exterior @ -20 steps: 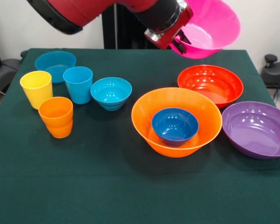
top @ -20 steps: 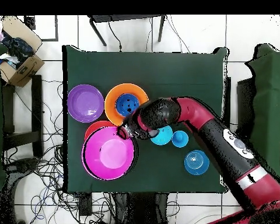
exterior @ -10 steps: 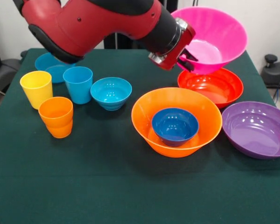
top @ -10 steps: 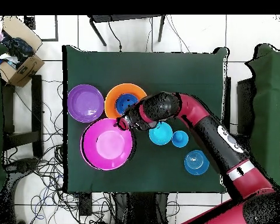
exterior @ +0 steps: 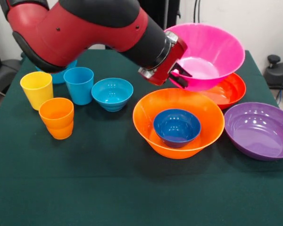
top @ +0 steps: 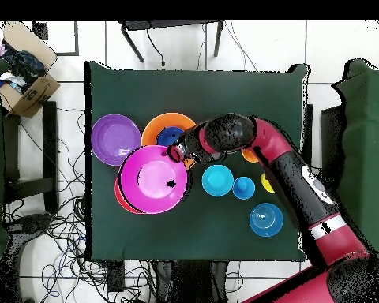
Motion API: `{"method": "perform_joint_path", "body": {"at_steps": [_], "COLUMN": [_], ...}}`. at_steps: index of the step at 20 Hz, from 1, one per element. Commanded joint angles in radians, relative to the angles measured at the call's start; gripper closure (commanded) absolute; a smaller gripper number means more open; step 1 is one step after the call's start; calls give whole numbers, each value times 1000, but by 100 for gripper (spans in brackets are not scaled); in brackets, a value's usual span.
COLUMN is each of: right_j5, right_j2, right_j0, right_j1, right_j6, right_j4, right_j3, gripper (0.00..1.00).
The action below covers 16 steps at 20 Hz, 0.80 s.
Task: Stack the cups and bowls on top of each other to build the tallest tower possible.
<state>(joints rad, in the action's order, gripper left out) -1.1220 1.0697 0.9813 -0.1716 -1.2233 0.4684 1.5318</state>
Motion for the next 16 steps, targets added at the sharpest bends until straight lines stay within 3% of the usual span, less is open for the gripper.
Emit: {"method": "perform_joint_path", "body": {"at_steps": [1,5,16], "right_j5": [-132,-136,-73], "right_j2": [4,8,-5], "right_j0": [-24,-36,-84], "right_j1": [-28,-27,113], "right_j6": [352,375,456], "right_j4": [26,26,44], "right_j3": [-134,-159,-267], "gripper": [100,100,100]}}
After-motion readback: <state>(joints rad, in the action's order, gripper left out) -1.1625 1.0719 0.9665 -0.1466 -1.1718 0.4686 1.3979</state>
